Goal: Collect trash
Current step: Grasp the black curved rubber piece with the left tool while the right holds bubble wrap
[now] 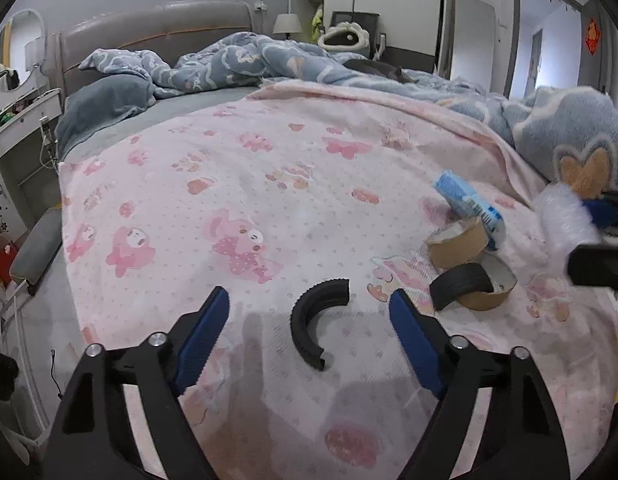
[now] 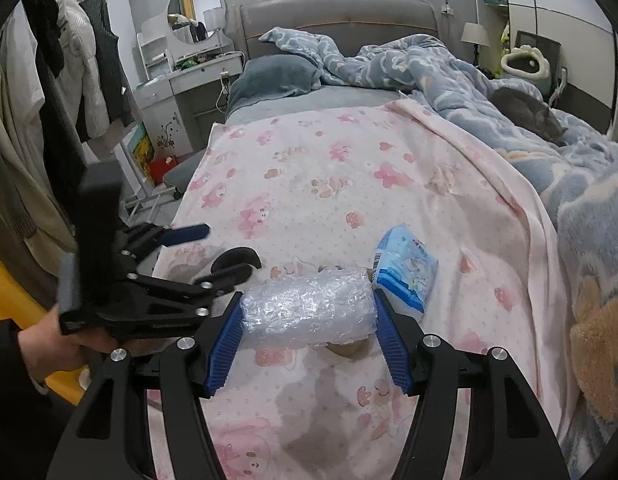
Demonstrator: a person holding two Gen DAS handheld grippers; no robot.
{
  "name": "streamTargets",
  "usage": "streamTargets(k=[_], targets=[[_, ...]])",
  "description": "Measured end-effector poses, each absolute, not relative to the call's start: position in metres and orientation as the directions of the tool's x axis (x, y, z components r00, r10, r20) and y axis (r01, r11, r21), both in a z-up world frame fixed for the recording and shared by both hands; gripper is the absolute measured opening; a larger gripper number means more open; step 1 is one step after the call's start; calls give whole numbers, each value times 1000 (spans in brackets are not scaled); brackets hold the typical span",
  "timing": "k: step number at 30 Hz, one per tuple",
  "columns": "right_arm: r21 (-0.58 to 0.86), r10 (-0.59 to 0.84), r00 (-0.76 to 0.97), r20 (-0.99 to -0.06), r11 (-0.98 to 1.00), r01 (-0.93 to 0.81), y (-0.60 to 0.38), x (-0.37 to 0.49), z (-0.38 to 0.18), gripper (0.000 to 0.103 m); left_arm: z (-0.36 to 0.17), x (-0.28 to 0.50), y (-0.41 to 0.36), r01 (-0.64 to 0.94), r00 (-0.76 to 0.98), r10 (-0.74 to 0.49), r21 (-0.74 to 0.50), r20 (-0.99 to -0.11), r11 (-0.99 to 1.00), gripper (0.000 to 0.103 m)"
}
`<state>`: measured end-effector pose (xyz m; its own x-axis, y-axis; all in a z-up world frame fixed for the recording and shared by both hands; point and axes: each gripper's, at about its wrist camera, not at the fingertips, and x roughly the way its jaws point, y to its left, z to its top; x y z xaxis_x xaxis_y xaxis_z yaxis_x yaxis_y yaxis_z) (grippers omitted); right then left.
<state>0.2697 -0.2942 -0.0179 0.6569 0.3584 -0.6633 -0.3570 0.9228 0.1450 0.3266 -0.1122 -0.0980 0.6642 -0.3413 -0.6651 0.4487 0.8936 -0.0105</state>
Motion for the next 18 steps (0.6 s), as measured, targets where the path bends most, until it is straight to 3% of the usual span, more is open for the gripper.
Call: streamTargets(k=[18], targets=[[173,365,628,-687,922,-346,-308,262,-26,64,-108,339,-123,469,608,-356,-41,-710,882,33]])
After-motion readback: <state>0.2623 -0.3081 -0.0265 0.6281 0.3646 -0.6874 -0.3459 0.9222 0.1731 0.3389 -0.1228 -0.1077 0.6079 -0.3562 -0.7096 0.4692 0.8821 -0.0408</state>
